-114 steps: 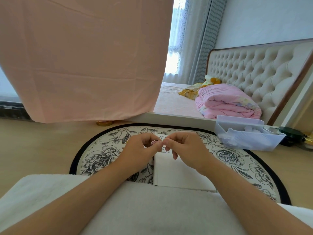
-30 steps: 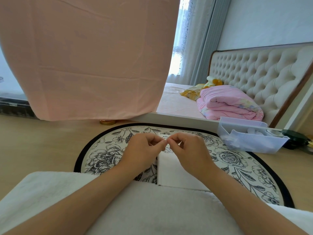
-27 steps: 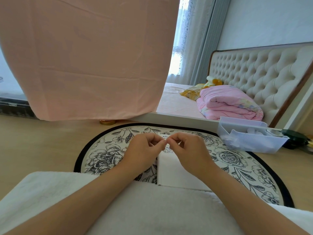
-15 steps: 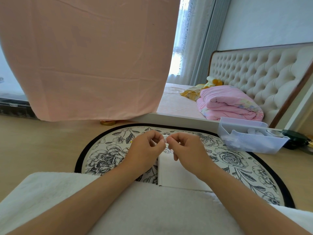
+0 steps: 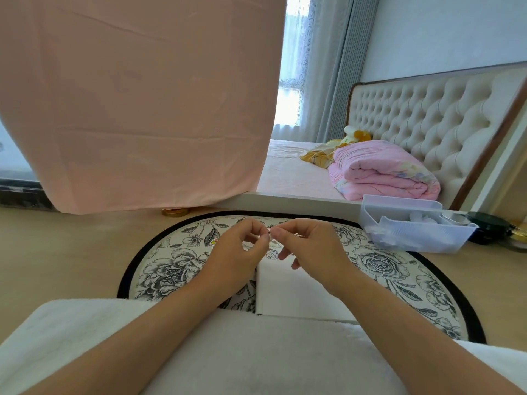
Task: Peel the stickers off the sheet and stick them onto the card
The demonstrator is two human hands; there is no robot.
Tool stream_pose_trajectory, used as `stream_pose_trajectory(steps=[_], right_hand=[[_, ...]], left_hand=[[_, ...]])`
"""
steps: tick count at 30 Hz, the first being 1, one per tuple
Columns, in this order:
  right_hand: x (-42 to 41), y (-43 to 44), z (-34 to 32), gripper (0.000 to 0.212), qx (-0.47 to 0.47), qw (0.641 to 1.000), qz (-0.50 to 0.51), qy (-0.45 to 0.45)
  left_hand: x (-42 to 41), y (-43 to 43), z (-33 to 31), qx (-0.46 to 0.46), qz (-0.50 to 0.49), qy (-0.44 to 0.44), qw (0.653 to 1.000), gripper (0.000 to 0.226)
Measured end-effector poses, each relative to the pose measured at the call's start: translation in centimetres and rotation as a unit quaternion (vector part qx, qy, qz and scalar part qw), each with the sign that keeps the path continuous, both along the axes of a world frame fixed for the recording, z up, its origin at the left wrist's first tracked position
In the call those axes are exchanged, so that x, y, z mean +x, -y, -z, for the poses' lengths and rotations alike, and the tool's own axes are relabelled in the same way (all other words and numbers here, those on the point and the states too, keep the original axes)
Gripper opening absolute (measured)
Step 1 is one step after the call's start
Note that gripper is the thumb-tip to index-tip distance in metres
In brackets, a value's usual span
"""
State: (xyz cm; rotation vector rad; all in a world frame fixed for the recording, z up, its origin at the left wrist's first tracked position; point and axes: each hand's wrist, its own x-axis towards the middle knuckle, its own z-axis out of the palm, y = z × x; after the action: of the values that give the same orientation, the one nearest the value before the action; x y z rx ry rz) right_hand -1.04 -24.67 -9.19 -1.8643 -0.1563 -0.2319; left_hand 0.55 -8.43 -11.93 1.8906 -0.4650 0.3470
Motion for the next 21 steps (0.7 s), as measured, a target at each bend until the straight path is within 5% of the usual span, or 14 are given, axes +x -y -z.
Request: stream_pose_trajectory(steps=[12,21], right_hand=[[1.0,3.4,-2.3,0.006,0.010,0.999,0.032,0.005],[2.5,9.5,-3.2,0.014,-0.006,0.997,0.080,-0.001]], left_hand=[[0.7,3.6,-3.1,-0.060,0.004,-0.074,0.995,0.007],[4.0,9.2,-4.1,0.036,-0.002,-0.051,0.998,0.011]])
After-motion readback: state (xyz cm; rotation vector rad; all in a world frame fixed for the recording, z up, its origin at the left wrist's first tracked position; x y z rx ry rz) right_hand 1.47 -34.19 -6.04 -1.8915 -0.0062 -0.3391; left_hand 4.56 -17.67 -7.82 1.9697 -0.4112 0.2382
